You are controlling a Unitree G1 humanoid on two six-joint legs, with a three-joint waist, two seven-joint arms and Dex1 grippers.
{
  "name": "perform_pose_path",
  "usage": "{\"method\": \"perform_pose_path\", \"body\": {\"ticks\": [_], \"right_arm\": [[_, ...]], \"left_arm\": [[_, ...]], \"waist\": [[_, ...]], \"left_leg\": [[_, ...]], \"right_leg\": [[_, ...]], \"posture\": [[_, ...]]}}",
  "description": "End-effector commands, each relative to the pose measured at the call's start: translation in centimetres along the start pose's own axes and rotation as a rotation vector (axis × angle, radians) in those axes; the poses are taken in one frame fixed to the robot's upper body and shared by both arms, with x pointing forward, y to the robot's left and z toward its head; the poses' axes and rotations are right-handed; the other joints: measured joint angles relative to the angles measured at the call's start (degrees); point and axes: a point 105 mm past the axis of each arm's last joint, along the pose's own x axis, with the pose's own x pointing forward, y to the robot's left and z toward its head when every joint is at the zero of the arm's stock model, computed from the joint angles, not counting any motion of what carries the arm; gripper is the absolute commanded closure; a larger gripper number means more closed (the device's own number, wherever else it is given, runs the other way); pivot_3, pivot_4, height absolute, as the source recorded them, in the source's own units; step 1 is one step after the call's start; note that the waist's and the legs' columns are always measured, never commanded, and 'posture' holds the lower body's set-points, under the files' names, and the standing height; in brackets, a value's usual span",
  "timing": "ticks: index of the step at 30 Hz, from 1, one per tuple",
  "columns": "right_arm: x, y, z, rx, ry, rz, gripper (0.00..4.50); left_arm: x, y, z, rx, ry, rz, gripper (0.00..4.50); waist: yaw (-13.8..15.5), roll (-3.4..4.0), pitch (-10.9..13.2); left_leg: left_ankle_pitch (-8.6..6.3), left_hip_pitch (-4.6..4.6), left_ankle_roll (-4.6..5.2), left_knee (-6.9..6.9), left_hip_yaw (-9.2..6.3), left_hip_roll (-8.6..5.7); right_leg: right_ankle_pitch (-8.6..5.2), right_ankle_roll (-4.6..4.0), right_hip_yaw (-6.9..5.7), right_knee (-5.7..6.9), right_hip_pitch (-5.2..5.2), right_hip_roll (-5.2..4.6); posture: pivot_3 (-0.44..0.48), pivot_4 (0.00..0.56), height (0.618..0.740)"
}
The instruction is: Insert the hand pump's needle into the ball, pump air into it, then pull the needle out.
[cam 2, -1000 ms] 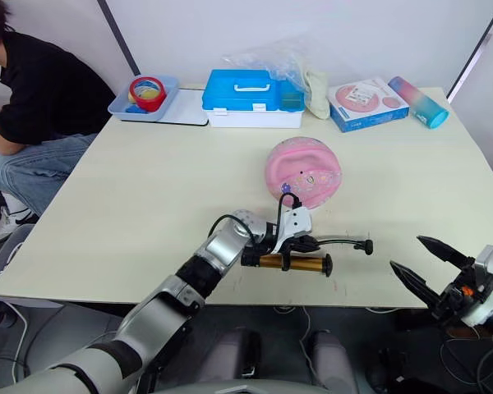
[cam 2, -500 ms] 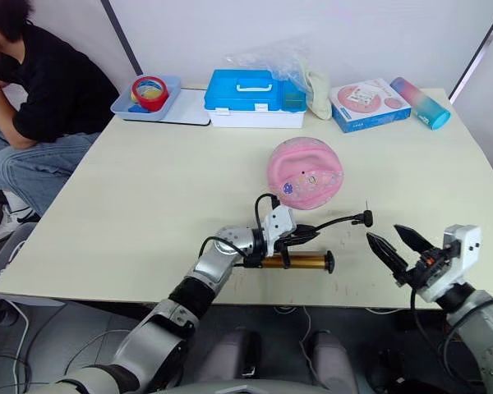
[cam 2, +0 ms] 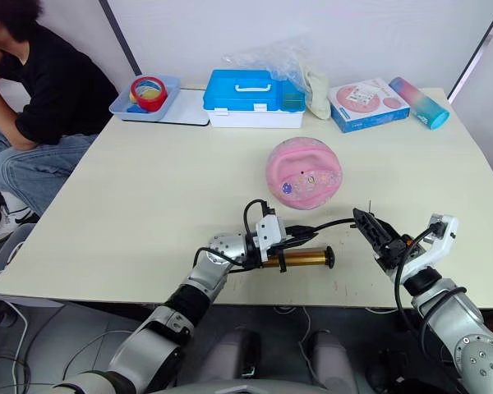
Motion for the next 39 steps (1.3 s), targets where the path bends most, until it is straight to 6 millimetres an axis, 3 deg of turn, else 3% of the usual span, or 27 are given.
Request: {"method": "perform_pose_path", "body": {"ticks": [1, 8, 11, 14, 18, 22, 26, 27, 32, 33, 39], "right_arm": [[-0.1, 0.9, 0.0, -0.002, 0.021, 0.034, 0.0], [-0.1, 0.0, -0.3, -0.009, 0.027, 0.013, 0.0], [0.1, -0.4, 0.0, -0.014, 0.013, 0.005, 0.77], [0.1, -0.6, 0.1, -0.017, 0.013, 0.008, 2.46], [0.1, -0.8, 0.1, -0.026, 0.013, 0.002, 4.2], [0.1, -0.8, 0.1, -0.064, 0.022, 0.011, 4.22], [-0.1, -0.5, -0.1, -0.118, 0.055, 0.03, 4.22], [-0.2, -0.3, -0.1, -0.132, 0.059, 0.039, 4.22], [-0.2, 0.3, 0.5, -0.246, 0.075, 0.063, 4.22], [-0.3, 0.5, 0.7, -0.293, 0.085, 0.074, 4.22], [-0.5, 1.3, 1.2, -0.489, 0.151, 0.103, 4.22]], "left_arm": [[-0.1, 0.1, 0.7, 0.023, -0.041, 0.015, 4.42], [0.0, 0.2, 0.7, 0.011, -0.047, 0.032, 4.42], [-0.1, 0.2, 0.6, 0.009, -0.045, 0.031, 4.5], [-0.2, 0.2, 0.5, 0.009, -0.041, 0.03, 4.5], [-0.3, 0.2, 0.3, 0.006, -0.036, 0.026, 4.5], [-0.4, 0.0, 0.1, -0.007, -0.027, 0.0, 4.5], [-0.7, 0.6, 0.2, -0.046, -0.034, 0.017, 2.94], [-0.8, 0.9, 0.3, -0.043, -0.036, 0.023, 2.83], [-1.4, 1.8, 1.2, -0.031, -0.051, 0.017, 0.25], [-1.6, 2.2, 1.8, -0.027, -0.061, 0.018, 0.02], [-2.5, 5.7, 5.2, -0.059, -0.092, 0.105, 0.02]], "waist": [[0.0, 0.0, 0.0], [0.0, 0.0, 0.0], [0.0, 0.0, 0.0], [0.0, 0.0, 0.0], [0.0, 0.0, 0.0], [0.0, 0.0, 0.0], [0.0, 0.0, 0.0], [0.0, 0.0, 0.0], [0.0, 0.0, 0.0], [0.0, 0.0, 0.0], [0.0, 0.0, 0.0]], "left_leg": [[0.0, 0.0, 0.0, 0.0, 0.0, 0.0], [0.0, 0.0, 0.0, 0.0, 0.0, -0.01], [0.0, 0.0, 0.0, 0.0, 0.0, -0.01], [0.0, 0.01, 0.0, 0.0, -0.01, -0.01], [0.0, 0.0, 0.0, 0.0, -0.01, -0.01], [0.0, 0.01, 0.01, 0.0, 0.0, -0.01], [0.0, 0.01, 0.0, 0.0, 0.0, -0.01], [0.0, 0.01, 0.0, 0.0, 0.0, -0.01], [0.0, 0.01, 0.01, 0.0, 0.0, -0.01], [0.0, 0.01, 0.0, 0.0, 0.0, -0.01], [0.0, 0.0, 0.0, 0.0, -0.03, -0.01]], "right_leg": [[0.0, 0.0, 0.0, 0.0, 0.0, 0.0], [0.0, 0.01, 0.0, 0.0, 0.01, 0.01], [0.0, 0.01, 0.0, 0.0, 0.01, 0.01], [0.0, 0.01, 0.0, 0.0, 0.01, 0.02], [0.0, 0.01, 0.0, 0.0, 0.01, 0.03], [0.0, 0.01, 0.0, 0.0, 0.01, 0.03], [0.0, 0.0, 0.0, 0.0, 0.01, 0.03], [0.0, 0.0, 0.0, 0.0, 0.01, 0.03], [0.0, 0.01, 0.0, 0.0, 0.01, 0.03], [0.0, 0.01, 0.0, 0.0, 0.01, 0.03], [0.0, 0.01, -0.01, 0.0, 0.01, 0.04]], "posture": [[0.0, 0.15, 0.74], [0.0, 0.15, 0.74], [0.0, 0.15, 0.74], [0.0, 0.15, 0.74], [0.0, 0.15, 0.74], [0.0, 0.15, 0.74], [0.0, 0.15, 0.74], [0.0, 0.15, 0.74], [0.0, 0.15, 0.74], [0.0, 0.15, 0.74], [0.0, 0.15, 0.74]]}}
